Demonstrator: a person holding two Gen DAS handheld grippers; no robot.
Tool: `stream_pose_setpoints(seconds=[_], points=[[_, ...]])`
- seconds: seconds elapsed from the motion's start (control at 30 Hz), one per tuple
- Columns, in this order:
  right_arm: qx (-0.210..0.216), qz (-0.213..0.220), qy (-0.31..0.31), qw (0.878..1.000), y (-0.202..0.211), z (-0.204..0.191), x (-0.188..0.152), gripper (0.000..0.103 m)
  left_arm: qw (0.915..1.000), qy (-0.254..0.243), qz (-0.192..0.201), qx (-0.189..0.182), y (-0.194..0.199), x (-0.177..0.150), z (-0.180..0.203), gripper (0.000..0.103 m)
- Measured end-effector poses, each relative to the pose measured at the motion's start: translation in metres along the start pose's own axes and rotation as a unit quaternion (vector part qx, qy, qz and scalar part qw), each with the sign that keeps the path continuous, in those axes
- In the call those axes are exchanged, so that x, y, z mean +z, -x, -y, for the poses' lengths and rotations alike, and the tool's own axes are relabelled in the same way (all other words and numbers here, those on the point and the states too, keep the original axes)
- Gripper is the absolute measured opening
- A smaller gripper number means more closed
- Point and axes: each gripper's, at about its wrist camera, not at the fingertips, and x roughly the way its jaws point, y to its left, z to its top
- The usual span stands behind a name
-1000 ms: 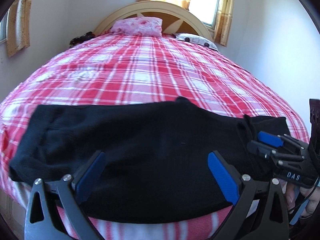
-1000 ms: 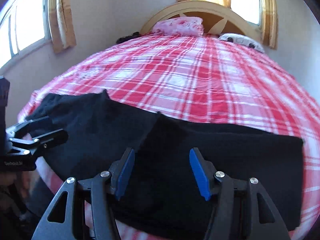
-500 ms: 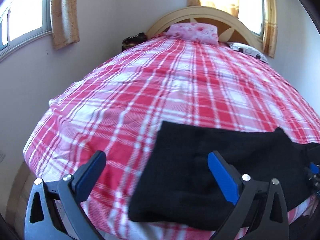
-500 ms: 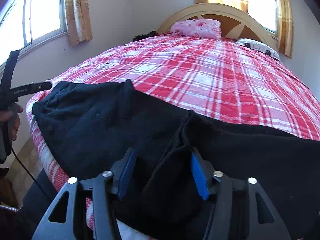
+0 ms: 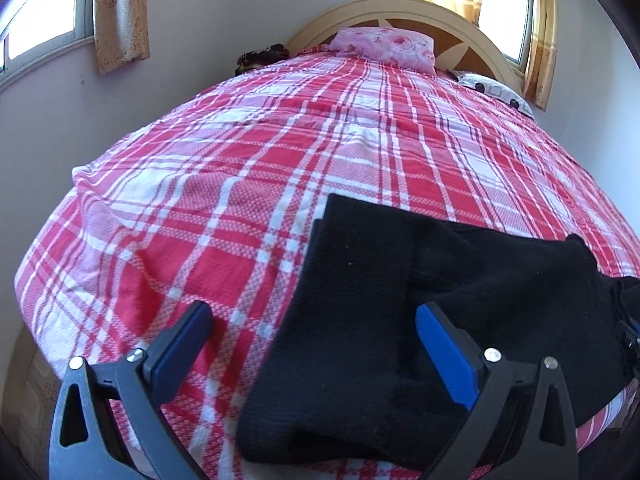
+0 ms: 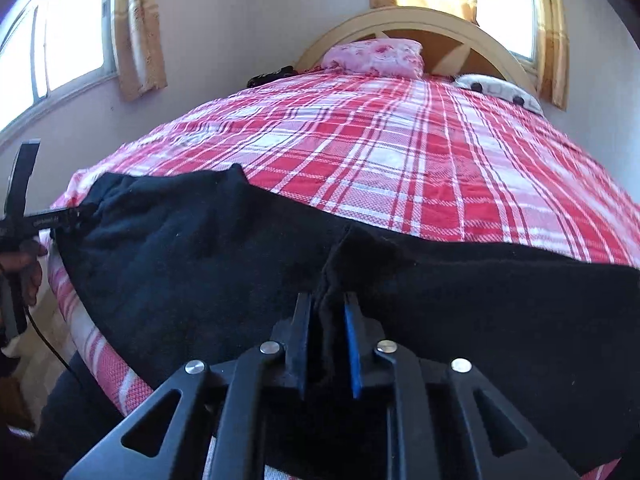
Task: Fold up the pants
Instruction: 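Grasp the pants end with the left gripper and lift it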
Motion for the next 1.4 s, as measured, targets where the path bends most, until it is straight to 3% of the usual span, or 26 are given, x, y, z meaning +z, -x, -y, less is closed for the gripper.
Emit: stream_pose_setpoints(seconds=[0.27, 0.43, 0.53, 0.6, 0.77, 0.83, 0.87, 0.9, 1.1, 1.2, 1.4], points=[[-0.016, 0.014, 0.040, 0.999, 0.004, -0.012, -0.006, 0.033, 0.9999, -0.003, -0.017, -0.001, -0.008, 0.002, 0.000, 0.103], [-0.027, 0.020, 0.046, 0.998, 0.004, -0.015, -0.009, 0.033, 0.9999, -0.004, -0.014, -0.007, -0.007, 0.001, -0.001, 0.103], [-0.020, 0.020, 0.038, 0.999, 0.005, -0.012, -0.009, 0.034, 0.9997, -0.013, -0.013, -0.013, 0.000, -0.001, 0.004, 0.082], [-0.021, 0.022, 0.035, 0.999, 0.005, -0.012, -0.009, 0.035, 0.9993, -0.024, -0.016, -0.022, 0.006, -0.001, 0.011, 0.061], [-0.022, 0.028, 0.034, 0.999, 0.006, -0.012, -0.012, 0.035, 0.9994, -0.020, -0.019, -0.020, 0.006, -0.001, 0.014, 0.056], [-0.019, 0.029, 0.032, 0.999, 0.006, -0.011, -0.012, 0.035, 0.9994, -0.018, -0.019, -0.025, 0.008, -0.001, 0.012, 0.047], [-0.018, 0.029, 0.032, 0.999, 0.006, -0.011, -0.012, 0.035, 0.9991, -0.015, -0.019, -0.034, 0.011, 0.000, 0.012, 0.027], [-0.016, 0.029, 0.031, 0.999, 0.007, -0.010, -0.012, 0.036, 0.9976, -0.005, -0.027, -0.064, 0.013, 0.001, 0.012, 0.025], [-0.010, 0.030, 0.025, 0.999, 0.008, -0.007, -0.013, 0.037, 0.9972, 0.000, -0.017, -0.073, 0.030, 0.001, 0.017, 0.024], [-0.009, 0.029, 0.025, 0.999, 0.008, -0.006, -0.013, 0.038, 0.9951, 0.019, -0.014, -0.096, 0.041, 0.002, 0.016, 0.024], [0.023, 0.014, -0.016, 1.000, 0.020, 0.013, -0.005, 0.053, 0.9871, 0.033, 0.006, -0.156, 0.070, 0.013, 0.033, 0.024]])
